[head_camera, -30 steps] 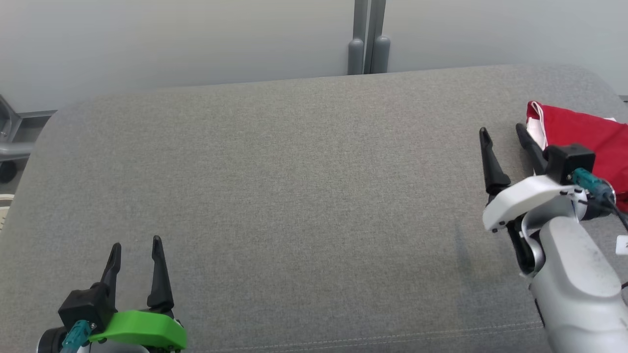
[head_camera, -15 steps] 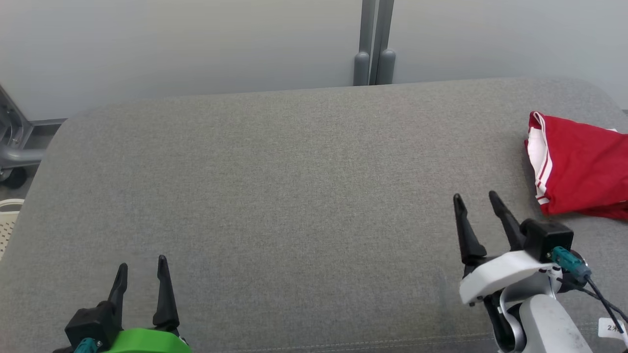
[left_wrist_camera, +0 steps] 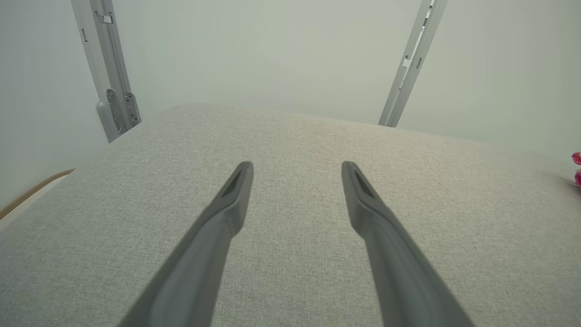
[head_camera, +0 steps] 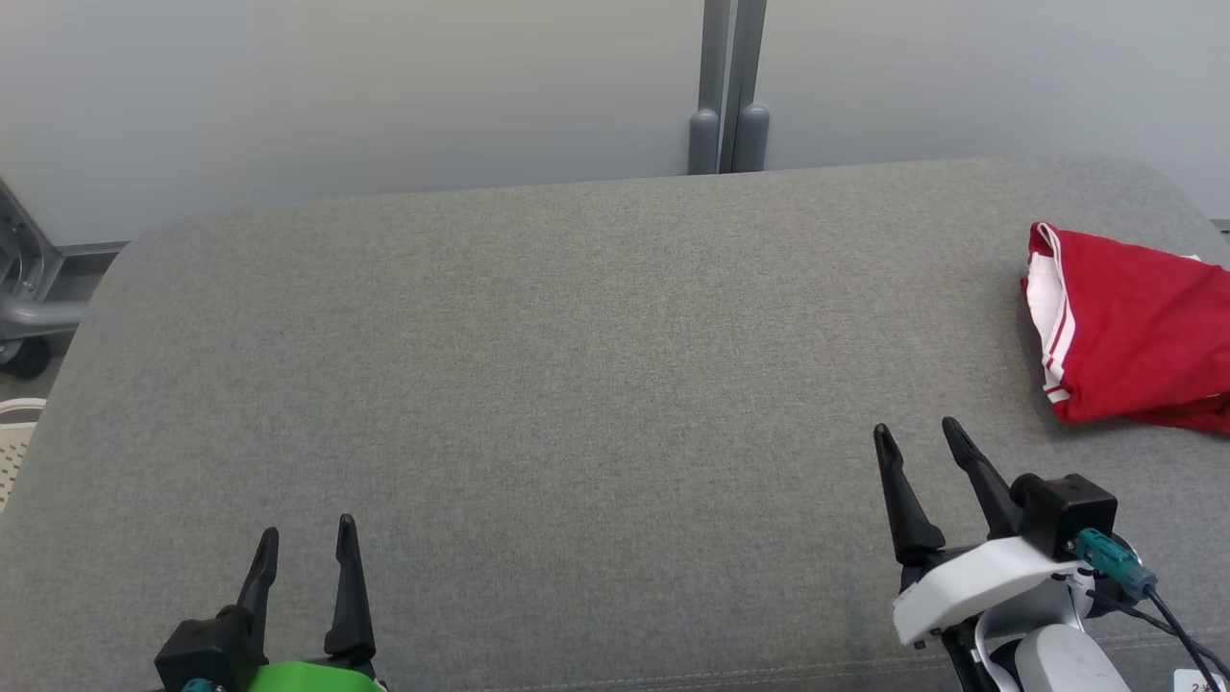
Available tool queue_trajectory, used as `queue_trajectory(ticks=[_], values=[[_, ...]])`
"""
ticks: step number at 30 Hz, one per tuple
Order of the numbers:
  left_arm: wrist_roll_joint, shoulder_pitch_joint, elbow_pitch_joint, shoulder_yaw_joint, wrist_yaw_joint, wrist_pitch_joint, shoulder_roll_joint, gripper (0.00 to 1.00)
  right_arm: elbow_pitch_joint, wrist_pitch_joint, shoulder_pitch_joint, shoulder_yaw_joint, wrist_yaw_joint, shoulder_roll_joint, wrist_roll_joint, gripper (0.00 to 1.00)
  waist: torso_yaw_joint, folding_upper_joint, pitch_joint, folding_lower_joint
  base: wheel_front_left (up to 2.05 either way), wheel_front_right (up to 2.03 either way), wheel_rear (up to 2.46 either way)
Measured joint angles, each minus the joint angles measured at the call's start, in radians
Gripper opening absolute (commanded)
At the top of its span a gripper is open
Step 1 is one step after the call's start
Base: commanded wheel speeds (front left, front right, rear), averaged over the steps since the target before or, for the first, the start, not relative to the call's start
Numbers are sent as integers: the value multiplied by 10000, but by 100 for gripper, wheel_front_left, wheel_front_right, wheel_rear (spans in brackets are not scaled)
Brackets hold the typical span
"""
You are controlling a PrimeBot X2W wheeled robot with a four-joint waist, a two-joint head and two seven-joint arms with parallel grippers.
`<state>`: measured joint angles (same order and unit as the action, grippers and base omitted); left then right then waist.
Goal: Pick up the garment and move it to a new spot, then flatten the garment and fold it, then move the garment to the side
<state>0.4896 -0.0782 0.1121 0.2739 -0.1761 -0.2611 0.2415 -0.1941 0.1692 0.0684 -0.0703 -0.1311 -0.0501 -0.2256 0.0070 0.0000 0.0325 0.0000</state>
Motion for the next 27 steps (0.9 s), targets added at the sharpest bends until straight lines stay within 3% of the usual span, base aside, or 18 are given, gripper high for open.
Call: queue_trajectory(ticks=[27], values=[[-232,2,-69,-228,180,0,-58,100,169,-46,-18,59,0,0,50,100,4,0,-101,0,0,0,0]])
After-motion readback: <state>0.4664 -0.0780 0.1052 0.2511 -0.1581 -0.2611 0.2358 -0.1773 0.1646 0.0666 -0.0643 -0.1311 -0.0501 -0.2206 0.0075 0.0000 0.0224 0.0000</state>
